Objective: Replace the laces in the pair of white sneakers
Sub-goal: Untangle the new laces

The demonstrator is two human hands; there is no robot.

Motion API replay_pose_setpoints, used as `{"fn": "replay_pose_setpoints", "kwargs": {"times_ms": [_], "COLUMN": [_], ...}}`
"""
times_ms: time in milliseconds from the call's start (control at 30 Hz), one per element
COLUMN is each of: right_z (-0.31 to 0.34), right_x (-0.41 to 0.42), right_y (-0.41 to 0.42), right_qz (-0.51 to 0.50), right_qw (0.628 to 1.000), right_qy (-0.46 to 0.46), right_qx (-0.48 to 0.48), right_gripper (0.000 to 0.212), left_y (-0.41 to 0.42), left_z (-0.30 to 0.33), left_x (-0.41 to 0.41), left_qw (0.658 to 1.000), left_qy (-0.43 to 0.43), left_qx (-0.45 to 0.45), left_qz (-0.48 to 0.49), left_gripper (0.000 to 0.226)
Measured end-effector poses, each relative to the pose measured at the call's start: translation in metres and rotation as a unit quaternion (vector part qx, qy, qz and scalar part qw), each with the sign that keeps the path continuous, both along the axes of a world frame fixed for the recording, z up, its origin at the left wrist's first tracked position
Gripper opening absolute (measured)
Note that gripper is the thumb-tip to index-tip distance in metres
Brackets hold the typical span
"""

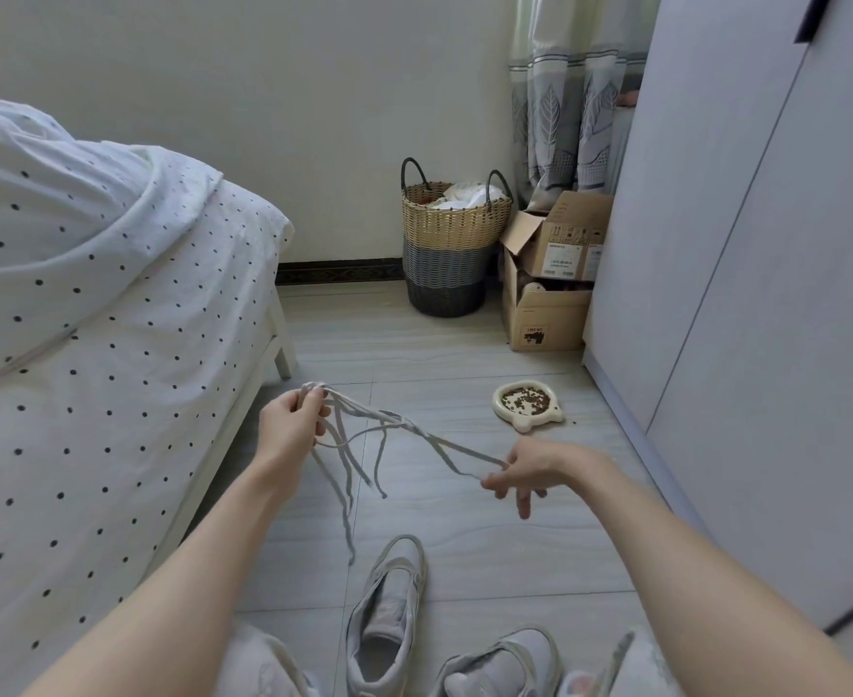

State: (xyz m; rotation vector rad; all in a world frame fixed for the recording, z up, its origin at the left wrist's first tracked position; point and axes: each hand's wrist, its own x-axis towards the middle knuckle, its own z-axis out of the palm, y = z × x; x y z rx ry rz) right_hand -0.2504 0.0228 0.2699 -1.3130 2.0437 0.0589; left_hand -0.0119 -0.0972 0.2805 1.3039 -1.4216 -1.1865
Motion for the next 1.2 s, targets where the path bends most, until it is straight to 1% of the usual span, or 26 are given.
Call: {"fn": "replay_pose_setpoints", "kwargs": {"times_ms": [33, 67, 100, 133, 200, 267, 333, 400, 433, 500, 567, 600, 633, 667, 767, 833, 900, 1033, 1067, 1100, 1133, 1200], "right_z": [0.0, 0.0, 0.0, 0.001, 0.0, 0.002, 0.002, 0.003, 0.003, 0.005, 0.009, 0.01, 0.012, 0.012, 0.011, 0.006, 0.003, 0.005, 0.005, 0.005, 0.003, -0.005], "right_x": [-0.001, -0.004, -0.006, -0.007, -0.009, -0.009, -0.01, -0.013, -0.015, -0.019, -0.024, -0.026, -0.028, -0.029, -0.026, -0.024, -0.025, -0.028, -0.028, -0.028, -0.027, -0.023], "right_y": [0.0, 0.0, 0.001, 0.003, 0.007, 0.01, 0.003, -0.006, -0.01, -0.019, -0.027, -0.029, -0.03, -0.03, -0.026, -0.025, -0.025, -0.027, -0.027, -0.028, -0.028, -0.03], "right_qz": [-0.015, -0.024, -0.029, -0.029, -0.035, -0.068, -0.135, -0.224, -0.26, -0.315, -0.365, -0.377, -0.377, -0.364, -0.31, -0.305, -0.306, -0.32, -0.314, -0.305, -0.29, -0.244], "right_qw": [1.0, 0.999, 0.999, 0.999, 0.996, 0.977, 0.938, 0.878, 0.845, 0.783, 0.72, 0.703, 0.702, 0.717, 0.786, 0.808, 0.821, 0.815, 0.814, 0.822, 0.841, 0.898], "right_qy": [-0.016, -0.004, 0.008, 0.0, -0.075, -0.189, -0.292, -0.368, -0.395, -0.433, -0.473, -0.48, -0.475, -0.46, -0.396, -0.36, -0.321, -0.285, -0.285, -0.283, -0.268, -0.194], "right_qx": [-0.006, -0.022, -0.037, -0.043, -0.046, -0.066, -0.131, -0.211, -0.249, -0.317, -0.354, -0.365, -0.373, -0.376, -0.358, -0.353, -0.359, -0.391, -0.396, -0.388, -0.369, -0.31], "right_gripper": [0.036, 0.033, 0.032, 0.032, 0.029, 0.032, 0.037, 0.038, 0.036, 0.034, 0.032, 0.031, 0.03, 0.029, 0.031, 0.031, 0.028, 0.025, 0.026, 0.029, 0.035, 0.047], "left_y": [0.0, -0.001, -0.001, -0.002, -0.003, -0.003, 0.0, 0.0, -0.002, -0.008, -0.017, -0.022, -0.027, -0.032, -0.046, -0.049, -0.049, -0.041, -0.04, -0.039, -0.037, -0.033], "left_z": [-0.001, -0.003, -0.005, -0.007, -0.008, -0.008, -0.006, -0.002, 0.0, 0.009, 0.024, 0.033, 0.043, 0.054, 0.076, 0.077, 0.071, 0.057, 0.054, 0.052, 0.051, 0.05], "left_x": [0.001, 0.003, 0.004, 0.004, 0.004, 0.003, -0.002, -0.01, -0.015, -0.025, -0.038, -0.045, -0.053, -0.06, -0.083, -0.094, -0.102, -0.103, -0.102, -0.101, -0.1, -0.095], "left_qw": [1.0, 0.999, 0.999, 0.998, 0.996, 0.993, 0.99, 0.991, 0.991, 0.989, 0.984, 0.98, 0.976, 0.973, 0.973, 0.975, 0.974, 0.969, 0.968, 0.969, 0.97, 0.967], "left_qy": [-0.009, -0.022, -0.036, -0.048, -0.064, -0.076, -0.075, -0.051, -0.045, -0.065, -0.082, -0.086, -0.088, -0.083, -0.047, -0.043, -0.06, -0.113, -0.112, -0.103, -0.092, -0.094], "left_qx": [0.002, 0.005, 0.007, 0.009, 0.01, 0.005, 0.005, 0.019, 0.023, 0.01, -0.01, -0.023, -0.036, -0.047, -0.073, -0.085, -0.091, -0.115, -0.111, -0.1, -0.087, -0.084], "left_qz": [-0.009, -0.023, -0.038, -0.051, -0.069, -0.09, -0.118, -0.126, -0.125, -0.132, -0.159, -0.177, -0.195, -0.209, -0.212, -0.202, -0.197, -0.189, -0.194, -0.2, -0.208, -0.223], "left_gripper": [0.02, 0.02, 0.021, 0.021, 0.02, 0.018, 0.017, 0.015, 0.015, 0.016, 0.016, 0.015, 0.015, 0.015, 0.016, 0.016, 0.016, 0.024, 0.022, 0.02, 0.018, 0.015]}}
